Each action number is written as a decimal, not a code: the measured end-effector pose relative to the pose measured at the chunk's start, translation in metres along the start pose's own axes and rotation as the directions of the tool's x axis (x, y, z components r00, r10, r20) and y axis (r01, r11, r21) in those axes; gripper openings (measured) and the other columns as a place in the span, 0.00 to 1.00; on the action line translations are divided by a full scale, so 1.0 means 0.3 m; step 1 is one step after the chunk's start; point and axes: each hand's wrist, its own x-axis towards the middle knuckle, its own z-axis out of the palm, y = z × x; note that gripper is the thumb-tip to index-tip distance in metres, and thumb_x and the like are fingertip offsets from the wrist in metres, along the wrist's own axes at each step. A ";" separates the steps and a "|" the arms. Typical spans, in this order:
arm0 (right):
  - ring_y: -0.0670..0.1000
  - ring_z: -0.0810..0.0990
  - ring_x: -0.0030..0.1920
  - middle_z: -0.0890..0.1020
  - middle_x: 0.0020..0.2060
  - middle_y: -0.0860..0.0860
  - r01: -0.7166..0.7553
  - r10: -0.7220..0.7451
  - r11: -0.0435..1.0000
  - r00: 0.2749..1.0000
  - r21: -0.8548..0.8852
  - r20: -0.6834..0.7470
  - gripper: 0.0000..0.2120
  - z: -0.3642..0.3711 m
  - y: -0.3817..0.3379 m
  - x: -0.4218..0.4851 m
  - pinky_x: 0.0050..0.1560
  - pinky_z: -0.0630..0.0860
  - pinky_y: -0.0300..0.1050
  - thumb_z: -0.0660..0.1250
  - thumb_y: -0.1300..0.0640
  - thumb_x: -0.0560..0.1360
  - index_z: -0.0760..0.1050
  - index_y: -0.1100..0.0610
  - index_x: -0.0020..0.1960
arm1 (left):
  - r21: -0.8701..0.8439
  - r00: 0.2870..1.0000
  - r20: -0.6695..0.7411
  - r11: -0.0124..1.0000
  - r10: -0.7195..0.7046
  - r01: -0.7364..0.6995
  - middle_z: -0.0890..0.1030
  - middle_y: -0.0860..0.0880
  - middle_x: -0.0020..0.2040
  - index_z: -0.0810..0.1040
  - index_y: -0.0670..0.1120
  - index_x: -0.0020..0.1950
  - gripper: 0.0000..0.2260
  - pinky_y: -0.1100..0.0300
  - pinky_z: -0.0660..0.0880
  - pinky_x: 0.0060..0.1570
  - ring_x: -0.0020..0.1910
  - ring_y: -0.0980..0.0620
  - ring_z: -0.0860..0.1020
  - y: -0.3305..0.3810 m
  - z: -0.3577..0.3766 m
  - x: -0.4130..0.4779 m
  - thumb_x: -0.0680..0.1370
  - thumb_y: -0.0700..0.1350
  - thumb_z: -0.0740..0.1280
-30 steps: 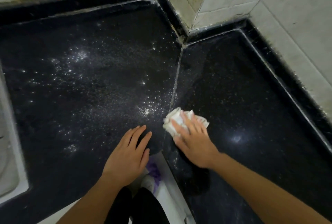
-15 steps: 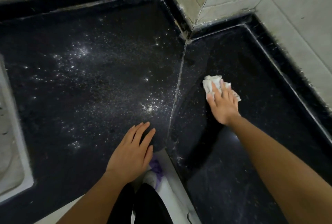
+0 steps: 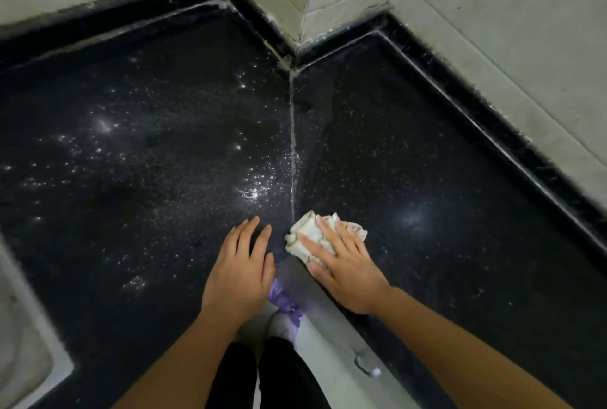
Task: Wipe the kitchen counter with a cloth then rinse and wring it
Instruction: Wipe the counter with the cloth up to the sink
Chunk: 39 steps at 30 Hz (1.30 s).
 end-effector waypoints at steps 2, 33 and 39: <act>0.52 0.27 0.73 0.32 0.74 0.43 0.041 -0.041 0.999 0.999 -0.033 0.004 0.23 0.022 0.002 -0.068 0.69 0.27 0.45 0.35 0.37 0.78 0.32 0.31 0.71 | 0.000 1.000 0.017 1.000 -0.012 0.012 0.73 0.39 0.66 0.74 0.39 0.66 0.22 0.50 0.58 0.68 0.66 0.44 0.65 0.000 -0.007 -0.004 0.78 0.49 0.53; 0.61 0.34 0.75 0.40 0.78 0.56 -0.478 0.486 0.863 0.874 0.162 -0.014 0.28 0.046 0.114 -0.148 0.75 0.40 0.58 0.35 0.42 0.80 0.36 0.48 0.78 | 0.000 1.000 0.030 1.000 -0.010 0.010 0.72 0.38 0.67 0.72 0.39 0.67 0.22 0.45 0.65 0.67 0.66 0.40 0.69 -0.008 0.014 -0.009 0.78 0.49 0.52; 0.56 0.39 0.77 0.44 0.77 0.48 -0.065 0.065 0.998 0.998 0.000 -0.008 0.23 0.077 0.107 -0.198 0.73 0.41 0.51 0.38 0.38 0.81 0.38 0.35 0.75 | -0.061 0.998 0.068 0.998 0.007 -0.003 0.73 0.39 0.66 0.73 0.38 0.65 0.24 0.50 0.59 0.69 0.66 0.42 0.68 -0.009 -0.001 -0.002 0.82 0.51 0.47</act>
